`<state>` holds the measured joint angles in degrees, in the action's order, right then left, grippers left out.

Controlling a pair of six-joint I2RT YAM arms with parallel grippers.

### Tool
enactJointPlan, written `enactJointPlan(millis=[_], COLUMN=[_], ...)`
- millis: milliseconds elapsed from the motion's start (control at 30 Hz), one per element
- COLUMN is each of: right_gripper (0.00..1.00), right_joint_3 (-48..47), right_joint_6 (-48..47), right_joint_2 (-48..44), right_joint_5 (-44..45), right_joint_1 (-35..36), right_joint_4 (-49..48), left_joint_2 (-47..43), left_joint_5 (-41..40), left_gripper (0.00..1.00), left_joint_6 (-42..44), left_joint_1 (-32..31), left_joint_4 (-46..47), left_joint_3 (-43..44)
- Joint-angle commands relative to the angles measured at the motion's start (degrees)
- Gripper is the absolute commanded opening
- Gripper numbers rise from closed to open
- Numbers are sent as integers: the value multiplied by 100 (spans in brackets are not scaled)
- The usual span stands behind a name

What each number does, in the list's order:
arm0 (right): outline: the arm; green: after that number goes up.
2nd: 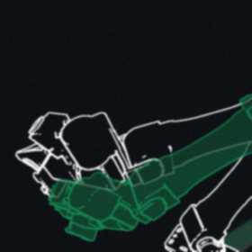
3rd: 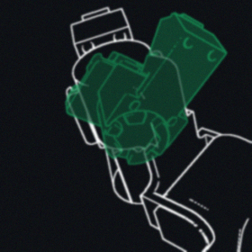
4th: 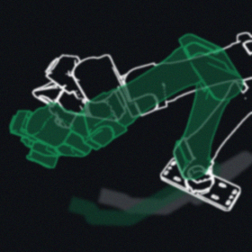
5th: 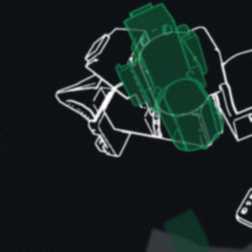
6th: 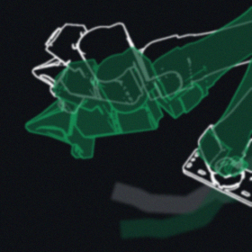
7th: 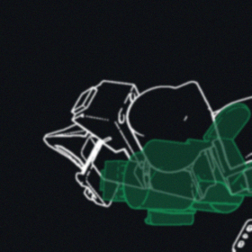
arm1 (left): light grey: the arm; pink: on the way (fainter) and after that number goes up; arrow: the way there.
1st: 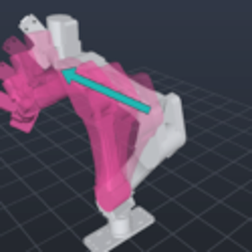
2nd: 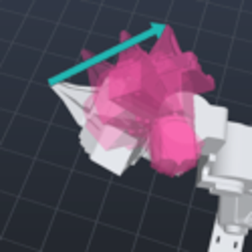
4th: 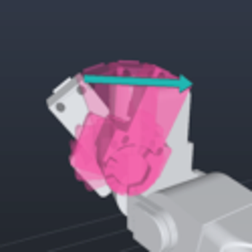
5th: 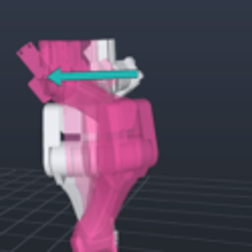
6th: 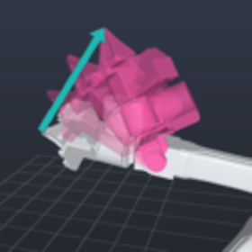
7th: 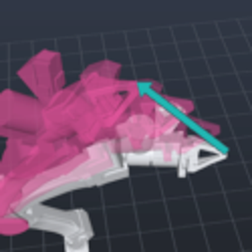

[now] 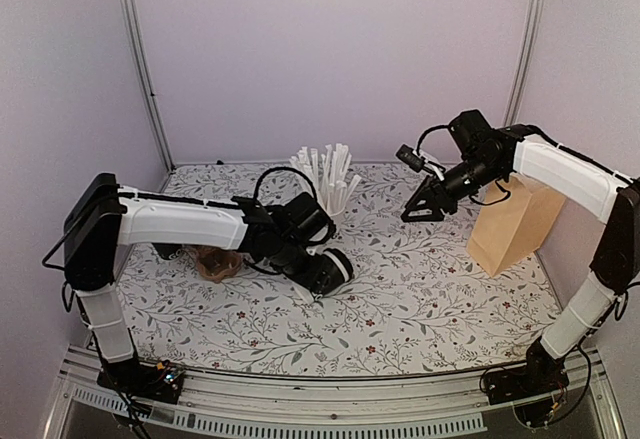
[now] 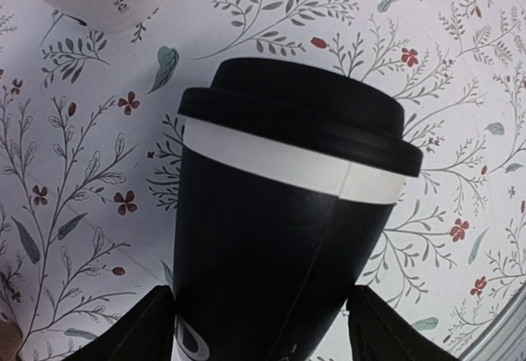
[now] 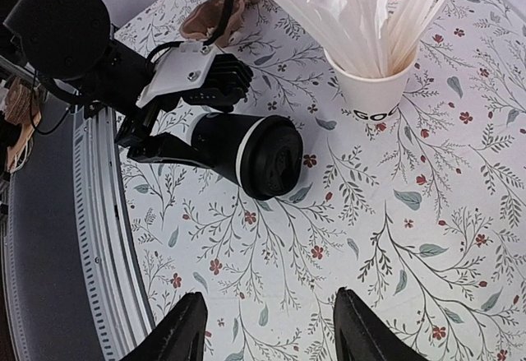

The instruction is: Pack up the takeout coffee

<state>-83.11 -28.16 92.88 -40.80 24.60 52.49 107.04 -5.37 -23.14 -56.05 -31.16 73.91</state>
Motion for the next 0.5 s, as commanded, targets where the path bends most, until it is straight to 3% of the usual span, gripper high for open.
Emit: enactJointPlan(millis=[0, 33, 233, 467], right_gripper=[55, 56, 56, 56], right_joint_3=[216, 225, 277, 308], right_joint_6=[-75, -87, -136, -176], right_joint_2=[-111, -108, -105, -23], right_joint_5=[-140, -179, -274, -380], right_joint_1=[19, 19, 20, 19], right_joint_4=[-102, -95, -79, -74], left_joint_2=[260, 308, 376, -7], left_joint_5=[467, 590, 669, 789], left_gripper=[87, 98, 100, 84], left_joint_6=[81, 100, 182, 431], left_joint_1=[118, 114, 41, -159], left_joint_4=[54, 79, 133, 563], left_joint_3=[-45, -37, -32, -329])
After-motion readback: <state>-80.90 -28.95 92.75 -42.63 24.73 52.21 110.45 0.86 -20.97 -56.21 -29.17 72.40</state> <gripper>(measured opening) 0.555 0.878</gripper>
